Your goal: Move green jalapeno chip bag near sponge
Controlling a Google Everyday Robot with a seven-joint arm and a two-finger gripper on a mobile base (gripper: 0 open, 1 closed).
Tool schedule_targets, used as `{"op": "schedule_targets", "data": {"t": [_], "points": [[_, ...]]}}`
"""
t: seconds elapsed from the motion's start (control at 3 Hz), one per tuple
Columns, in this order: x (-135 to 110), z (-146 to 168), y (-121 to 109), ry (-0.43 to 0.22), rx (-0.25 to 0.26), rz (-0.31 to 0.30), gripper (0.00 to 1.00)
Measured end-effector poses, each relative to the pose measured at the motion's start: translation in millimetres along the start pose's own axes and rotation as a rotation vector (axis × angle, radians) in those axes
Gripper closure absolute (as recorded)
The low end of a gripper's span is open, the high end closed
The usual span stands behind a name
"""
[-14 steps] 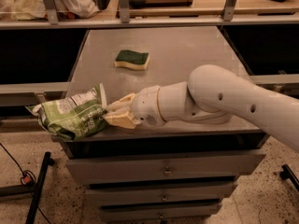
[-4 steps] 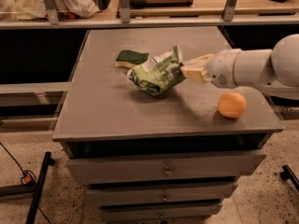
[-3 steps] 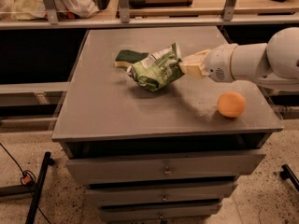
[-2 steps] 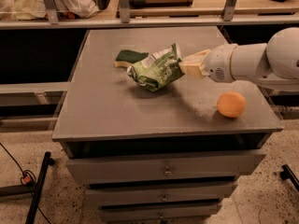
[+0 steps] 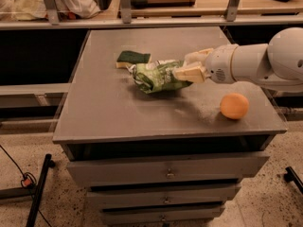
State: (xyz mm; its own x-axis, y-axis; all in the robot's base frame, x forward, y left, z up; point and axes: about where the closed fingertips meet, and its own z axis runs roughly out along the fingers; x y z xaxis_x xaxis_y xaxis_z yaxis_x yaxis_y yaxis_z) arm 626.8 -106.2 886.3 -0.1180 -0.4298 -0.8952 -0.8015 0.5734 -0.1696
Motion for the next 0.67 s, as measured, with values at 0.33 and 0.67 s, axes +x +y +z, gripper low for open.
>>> {"op": "schedule_targets", "data": {"t": [0.33, 0.67], "points": [[-1.3, 1.4, 1.5, -0.001, -0.003, -0.002, 0.0], [-1.3, 1.5, 1.6, -0.001, -0.003, -0.002, 0.0]]}}
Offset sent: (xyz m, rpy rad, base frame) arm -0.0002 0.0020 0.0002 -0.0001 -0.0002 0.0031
